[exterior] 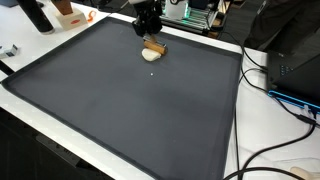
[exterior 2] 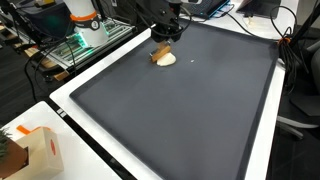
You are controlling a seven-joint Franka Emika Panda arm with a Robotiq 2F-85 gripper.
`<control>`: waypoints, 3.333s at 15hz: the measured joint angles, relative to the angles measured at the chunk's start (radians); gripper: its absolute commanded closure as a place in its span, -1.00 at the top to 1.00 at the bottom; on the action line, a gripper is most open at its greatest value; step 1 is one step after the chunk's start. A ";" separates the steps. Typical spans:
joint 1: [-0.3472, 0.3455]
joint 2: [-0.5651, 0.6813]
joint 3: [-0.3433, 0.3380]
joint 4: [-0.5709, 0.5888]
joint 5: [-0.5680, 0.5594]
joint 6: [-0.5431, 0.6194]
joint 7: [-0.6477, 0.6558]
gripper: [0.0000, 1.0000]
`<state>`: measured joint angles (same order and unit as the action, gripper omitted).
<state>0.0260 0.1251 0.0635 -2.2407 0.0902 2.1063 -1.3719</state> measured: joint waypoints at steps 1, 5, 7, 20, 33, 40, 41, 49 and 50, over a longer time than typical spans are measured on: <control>-0.001 0.000 0.000 0.000 0.001 0.001 0.000 -0.61; -0.009 0.000 -0.002 0.008 0.002 0.003 0.000 -0.61; -0.013 0.000 -0.004 0.013 0.002 0.003 0.000 -0.61; -0.017 -0.002 -0.009 0.022 -0.002 0.049 0.072 -0.61; -0.014 0.007 -0.008 0.024 -0.047 0.187 0.155 -0.61; -0.014 0.019 -0.004 0.045 -0.049 0.144 0.101 -0.61; -0.014 0.024 -0.003 0.054 -0.049 0.124 0.085 -0.61; -0.014 0.059 0.004 0.111 -0.047 -0.020 0.029 -0.61; -0.014 0.063 0.005 0.115 -0.046 -0.039 0.028 -0.61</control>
<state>0.0117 0.1883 0.0687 -2.1261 0.0444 2.0671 -1.3434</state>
